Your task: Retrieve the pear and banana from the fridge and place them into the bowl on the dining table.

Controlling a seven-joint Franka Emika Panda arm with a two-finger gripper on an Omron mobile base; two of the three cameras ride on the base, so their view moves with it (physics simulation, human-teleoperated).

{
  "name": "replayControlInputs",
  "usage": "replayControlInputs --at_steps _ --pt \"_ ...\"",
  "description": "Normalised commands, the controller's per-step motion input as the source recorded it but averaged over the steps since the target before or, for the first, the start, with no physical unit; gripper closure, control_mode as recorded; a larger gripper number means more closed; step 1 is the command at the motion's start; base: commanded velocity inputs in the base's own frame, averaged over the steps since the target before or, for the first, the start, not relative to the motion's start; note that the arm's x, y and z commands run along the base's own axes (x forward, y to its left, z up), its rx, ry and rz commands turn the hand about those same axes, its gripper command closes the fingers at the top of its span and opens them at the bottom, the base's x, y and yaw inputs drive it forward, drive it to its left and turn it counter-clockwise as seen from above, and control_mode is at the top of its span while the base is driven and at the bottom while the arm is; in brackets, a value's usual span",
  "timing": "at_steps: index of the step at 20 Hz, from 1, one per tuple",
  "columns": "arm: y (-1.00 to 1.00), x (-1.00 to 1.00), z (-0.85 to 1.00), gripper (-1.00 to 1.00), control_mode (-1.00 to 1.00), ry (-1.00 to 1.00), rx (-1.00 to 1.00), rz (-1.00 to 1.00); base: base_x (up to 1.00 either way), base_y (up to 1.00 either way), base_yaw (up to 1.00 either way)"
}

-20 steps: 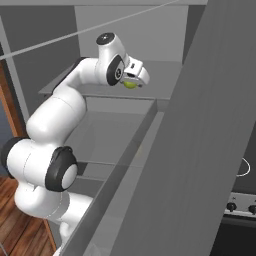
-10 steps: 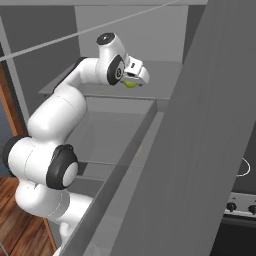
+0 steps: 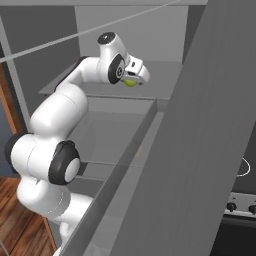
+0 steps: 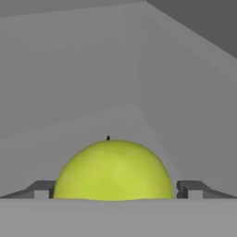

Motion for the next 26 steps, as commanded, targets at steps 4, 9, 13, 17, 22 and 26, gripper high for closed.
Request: replayControlInputs --at_steps 4,9,13,17,22,26 --pt "0.0 0.23 -0.26 -1.0 -1.0 -0.02 0.0 0.0 0.0 0.0 0.0" --pt "0.04 0.23 -0.28 -1.0 -1.0 -0.05 0.0 0.0 0.0 0.0 0.0" --pt "0.06 0.21 -0.31 1.0 -1.0 -0.06 0.0 0.0 0.0 0.0 0.0" --pt "0.02 0.25 -0.26 1.0 -1.0 -0.08 0.0 0.0 0.0 0.0 0.0" --pt "0.0 0.13 -0.04 1.0 -1.0 0.0 0.0 0.0 0.0 0.0 0.0" --pt "0.0 -0.09 0.0 1.0 -1.0 0.02 0.0 0.0 0.0 0.0 0.0"
